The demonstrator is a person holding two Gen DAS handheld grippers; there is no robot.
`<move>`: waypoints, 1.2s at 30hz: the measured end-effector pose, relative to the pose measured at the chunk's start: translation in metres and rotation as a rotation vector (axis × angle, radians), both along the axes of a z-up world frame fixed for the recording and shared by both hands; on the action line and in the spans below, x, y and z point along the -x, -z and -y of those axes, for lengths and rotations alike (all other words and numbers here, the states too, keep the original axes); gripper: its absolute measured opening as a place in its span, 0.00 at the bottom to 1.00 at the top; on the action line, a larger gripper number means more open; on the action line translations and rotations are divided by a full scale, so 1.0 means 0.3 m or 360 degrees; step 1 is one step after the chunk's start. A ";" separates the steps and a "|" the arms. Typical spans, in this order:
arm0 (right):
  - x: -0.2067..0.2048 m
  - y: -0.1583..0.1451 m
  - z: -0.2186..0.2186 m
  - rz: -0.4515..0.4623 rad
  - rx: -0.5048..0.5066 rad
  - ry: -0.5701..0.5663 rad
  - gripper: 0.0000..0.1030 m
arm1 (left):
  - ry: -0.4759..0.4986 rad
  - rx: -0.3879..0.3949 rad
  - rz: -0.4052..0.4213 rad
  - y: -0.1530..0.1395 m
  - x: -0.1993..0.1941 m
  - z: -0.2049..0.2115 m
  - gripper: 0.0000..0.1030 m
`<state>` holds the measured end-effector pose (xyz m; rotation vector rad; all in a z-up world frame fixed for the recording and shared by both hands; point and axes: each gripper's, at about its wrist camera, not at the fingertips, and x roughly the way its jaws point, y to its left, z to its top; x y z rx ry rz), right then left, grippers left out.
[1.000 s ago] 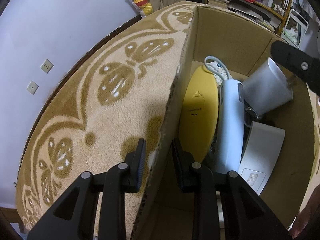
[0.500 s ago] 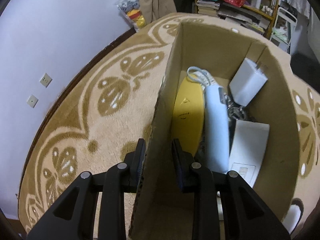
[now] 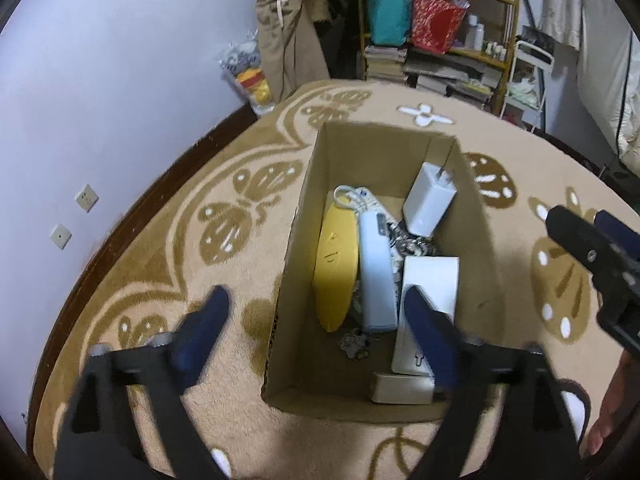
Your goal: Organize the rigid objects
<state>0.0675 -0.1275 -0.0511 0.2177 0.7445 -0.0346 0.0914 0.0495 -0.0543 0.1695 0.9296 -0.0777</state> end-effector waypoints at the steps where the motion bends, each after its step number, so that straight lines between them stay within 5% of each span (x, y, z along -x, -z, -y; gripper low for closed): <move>1: 0.009 -0.003 0.004 0.0007 -0.0003 0.0008 0.98 | 0.0009 0.0004 0.0035 -0.016 0.012 0.002 0.93; 18: 0.213 -0.110 0.054 0.0188 0.0041 0.0078 1.00 | 0.0066 0.0091 0.0371 -0.238 0.231 -0.031 0.98; 36: 0.370 -0.117 0.065 0.0332 0.0061 0.0109 1.00 | 0.0087 0.0078 0.0542 -0.280 0.382 -0.025 0.98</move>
